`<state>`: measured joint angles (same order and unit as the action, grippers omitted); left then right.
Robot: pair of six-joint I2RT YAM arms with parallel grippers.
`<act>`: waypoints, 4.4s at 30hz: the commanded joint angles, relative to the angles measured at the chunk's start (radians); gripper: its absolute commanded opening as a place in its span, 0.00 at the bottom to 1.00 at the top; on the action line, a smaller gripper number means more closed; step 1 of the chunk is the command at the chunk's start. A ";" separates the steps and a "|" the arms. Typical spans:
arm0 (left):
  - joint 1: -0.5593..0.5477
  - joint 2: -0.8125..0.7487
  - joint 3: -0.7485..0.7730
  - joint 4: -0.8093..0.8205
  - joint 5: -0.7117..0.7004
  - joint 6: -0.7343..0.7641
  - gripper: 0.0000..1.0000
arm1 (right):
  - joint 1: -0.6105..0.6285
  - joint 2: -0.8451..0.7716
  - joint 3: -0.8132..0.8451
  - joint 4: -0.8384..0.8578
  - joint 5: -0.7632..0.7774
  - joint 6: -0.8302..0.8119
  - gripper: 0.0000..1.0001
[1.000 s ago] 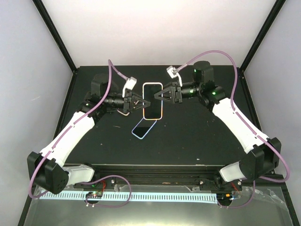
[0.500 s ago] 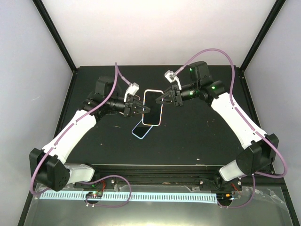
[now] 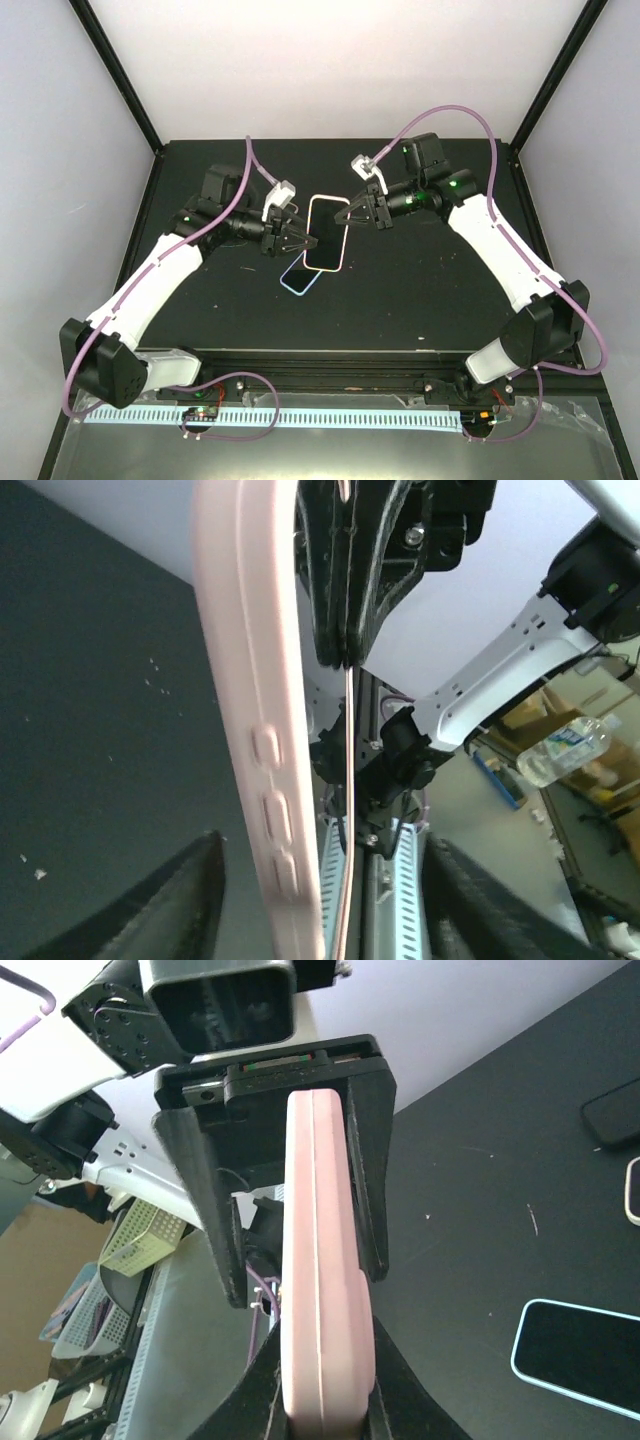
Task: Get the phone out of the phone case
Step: Pick up the phone at the center of the board, then remove the phone case from the phone.
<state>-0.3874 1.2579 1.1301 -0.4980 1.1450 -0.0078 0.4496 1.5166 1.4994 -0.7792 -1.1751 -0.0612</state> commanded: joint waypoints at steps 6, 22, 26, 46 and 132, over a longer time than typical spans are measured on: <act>0.027 -0.105 -0.023 -0.041 0.018 0.092 0.66 | -0.067 -0.077 -0.015 0.115 -0.169 0.077 0.01; 0.032 -0.209 -0.146 0.168 0.037 -0.051 0.64 | -0.106 -0.170 -0.146 0.419 -0.246 0.361 0.01; 0.023 -0.204 -0.152 0.165 0.016 -0.054 0.64 | -0.106 -0.175 -0.160 0.438 -0.233 0.377 0.01; -0.018 -0.163 -0.142 0.173 -0.072 -0.055 0.58 | -0.103 -0.187 -0.189 0.475 -0.244 0.410 0.01; 0.001 -0.201 -0.203 0.262 -0.017 -0.118 0.57 | -0.058 -0.177 -0.154 0.591 -0.362 0.494 0.01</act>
<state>-0.3897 1.0538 0.9440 -0.2565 1.1637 -0.1123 0.3809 1.3899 1.3144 -0.2237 -1.4502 0.4236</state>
